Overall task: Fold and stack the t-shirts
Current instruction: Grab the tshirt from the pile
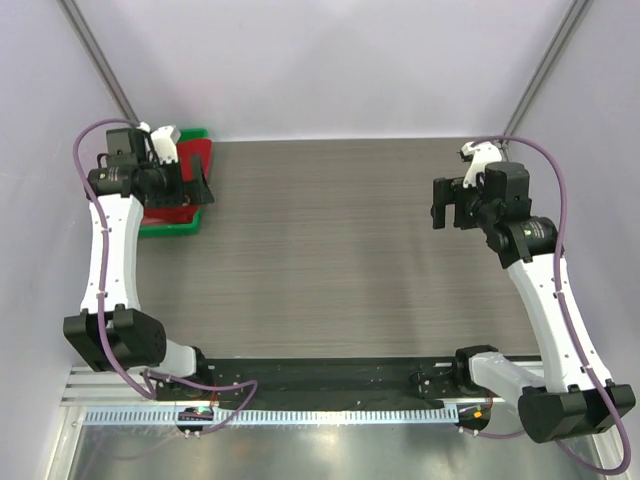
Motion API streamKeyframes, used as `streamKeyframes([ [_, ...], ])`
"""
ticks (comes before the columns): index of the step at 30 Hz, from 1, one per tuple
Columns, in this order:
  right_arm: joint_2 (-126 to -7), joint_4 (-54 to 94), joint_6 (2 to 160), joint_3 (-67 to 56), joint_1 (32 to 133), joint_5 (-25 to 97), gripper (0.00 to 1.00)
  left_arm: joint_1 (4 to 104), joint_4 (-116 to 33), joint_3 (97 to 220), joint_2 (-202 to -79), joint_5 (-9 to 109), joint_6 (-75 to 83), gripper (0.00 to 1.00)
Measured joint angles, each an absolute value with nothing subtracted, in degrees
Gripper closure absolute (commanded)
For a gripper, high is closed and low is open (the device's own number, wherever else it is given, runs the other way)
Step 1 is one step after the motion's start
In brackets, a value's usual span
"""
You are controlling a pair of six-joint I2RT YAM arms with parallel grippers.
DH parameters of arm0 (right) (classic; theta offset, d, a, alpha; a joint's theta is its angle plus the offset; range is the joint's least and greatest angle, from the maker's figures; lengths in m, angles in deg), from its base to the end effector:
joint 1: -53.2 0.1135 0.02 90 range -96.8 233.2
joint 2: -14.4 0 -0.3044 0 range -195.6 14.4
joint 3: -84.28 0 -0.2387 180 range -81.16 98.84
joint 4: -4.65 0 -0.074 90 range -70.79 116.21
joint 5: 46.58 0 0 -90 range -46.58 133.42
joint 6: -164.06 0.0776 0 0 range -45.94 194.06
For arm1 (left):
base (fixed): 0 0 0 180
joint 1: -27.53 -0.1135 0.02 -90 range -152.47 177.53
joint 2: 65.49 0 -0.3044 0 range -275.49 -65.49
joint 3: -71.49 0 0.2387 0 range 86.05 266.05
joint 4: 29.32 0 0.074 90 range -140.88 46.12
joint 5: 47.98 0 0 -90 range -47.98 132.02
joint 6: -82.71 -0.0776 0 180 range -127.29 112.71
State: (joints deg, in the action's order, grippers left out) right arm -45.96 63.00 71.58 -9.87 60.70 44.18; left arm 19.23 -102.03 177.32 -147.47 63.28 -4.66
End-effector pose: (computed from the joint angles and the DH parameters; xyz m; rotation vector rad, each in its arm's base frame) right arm 0.2106 0.0267 0.3985 -0.1788 2.1370 0.0369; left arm 0.2931 0.0143 0.4012 -0.0598 2.3847 -0.4019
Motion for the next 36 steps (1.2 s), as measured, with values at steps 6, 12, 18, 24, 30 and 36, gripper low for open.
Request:
streamKeyframes([
  [6,-46.72,59.18,67.31,-13.48,60.70,39.28,0.00,19.15,-103.17,178.61,-151.14,56.26,-12.46,0.00],
  [12,-52.03,55.09,64.80,-13.89,60.70,35.72,0.00,19.15,-104.15,179.92,-156.23,52.70,-16.26,0.02],
  [18,-55.73,53.10,62.55,-14.79,60.70,34.23,0.00,19.15,-102.62,181.86,-158.94,46.60,-18.30,0.14],
  [24,-59.12,52.07,60.65,-14.79,60.70,34.03,0.00,19.15,-100.33,186.37,-166.99,42.21,-20.70,0.28],
  [30,-59.71,50.89,59.21,-14.79,60.70,34.03,0.00,19.15,-101.60,195.22,-177.50,42.60,-21.25,0.34],
  [36,-61.06,50.43,58.51,-14.96,60.70,34.19,0.00,19.48,-104.04,202.98,-184.91,44.13,-21.05,0.37],
])
